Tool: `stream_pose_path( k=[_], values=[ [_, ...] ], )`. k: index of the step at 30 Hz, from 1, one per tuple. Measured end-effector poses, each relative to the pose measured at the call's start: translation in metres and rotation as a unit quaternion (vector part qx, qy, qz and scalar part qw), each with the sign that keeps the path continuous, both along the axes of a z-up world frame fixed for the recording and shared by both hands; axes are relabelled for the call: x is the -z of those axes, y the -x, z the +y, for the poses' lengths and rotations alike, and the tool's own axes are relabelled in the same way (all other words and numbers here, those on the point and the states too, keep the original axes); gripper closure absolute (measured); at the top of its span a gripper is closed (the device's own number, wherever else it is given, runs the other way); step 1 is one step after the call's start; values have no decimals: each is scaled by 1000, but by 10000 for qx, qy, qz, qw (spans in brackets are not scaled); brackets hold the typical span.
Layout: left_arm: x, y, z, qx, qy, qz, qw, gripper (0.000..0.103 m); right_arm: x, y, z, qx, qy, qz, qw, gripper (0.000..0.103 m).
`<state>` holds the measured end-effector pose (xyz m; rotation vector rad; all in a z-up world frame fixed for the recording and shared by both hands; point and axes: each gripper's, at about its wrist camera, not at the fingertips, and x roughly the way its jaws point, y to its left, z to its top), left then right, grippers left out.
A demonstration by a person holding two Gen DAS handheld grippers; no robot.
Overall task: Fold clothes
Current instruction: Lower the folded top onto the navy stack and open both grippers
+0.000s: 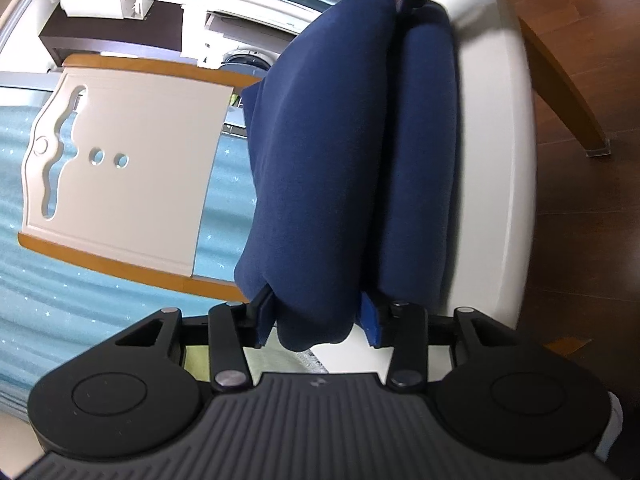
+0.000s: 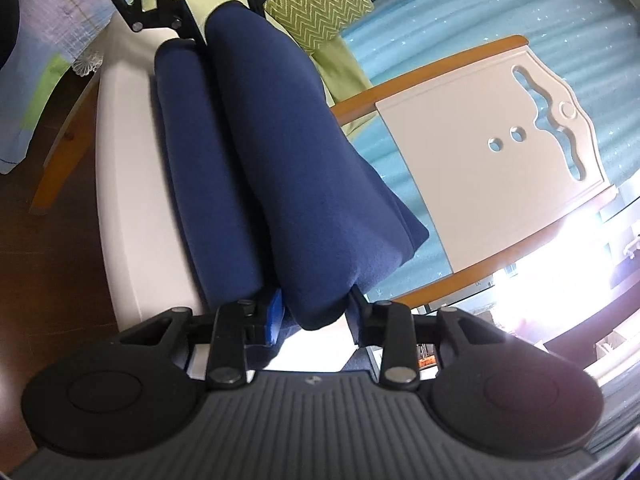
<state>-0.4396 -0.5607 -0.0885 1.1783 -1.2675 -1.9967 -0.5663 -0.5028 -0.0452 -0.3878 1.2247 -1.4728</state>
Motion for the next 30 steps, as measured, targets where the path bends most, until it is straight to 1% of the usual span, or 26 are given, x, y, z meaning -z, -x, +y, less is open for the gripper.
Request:
stream_pose_path(
  k=[3,6,12,16,17,20,21,22,23,25,26,28,29,30],
  values=[
    [-6,7,-4,-124,-124,87,9998,54,-2,-4,-4,92,6,-112,9999,73],
    [-9,9,-3,-279,-299,280,9988,53,-1,-6,-6,118,2,-64,9999,73],
    [-22,18,-4,-713,-680,719,9925,48,-3,-3,-1,190,64,-87,9998,70],
    [-29,19,2,-880,-709,820,9902,45,-9,-4,4,271,93,-211,9994,69],
    [-32,17,4,-941,-743,875,9889,42,-12,-6,8,285,96,-245,9992,67],
    [-40,5,13,-1190,-972,1111,9819,40,-17,-12,18,288,94,-378,9988,63],
    [-45,1,15,-1304,-1132,1261,9769,40,-18,-13,21,302,88,-471,9984,61],
    [-47,-2,17,-1356,-1210,1335,9742,40,-21,-15,25,349,76,-640,9973,56],
    [-51,-5,20,-1436,-1325,1455,9699,40,-24,-16,28,395,65,-809,9959,55],
    [-64,-15,21,-1611,-1575,1896,9557,40,-31,-16,33,472,86,-1185,9918,55],
    [-70,-17,20,-1666,-1657,2112,9488,40,-38,-16,38,483,191,-1464,9879,55],
    [-90,-27,11,-1892,-1919,2741,9232,40,-53,-15,44,453,506,-1858,9802,55],
    [-95,-25,6,-1936,-1980,2856,9175,40,-60,-14,47,425,688,-2015,9761,55],
    [-103,-21,-4,-1978,-2138,3055,9065,40,-66,-13,49,404,842,-2143,9723,55]
  ],
)
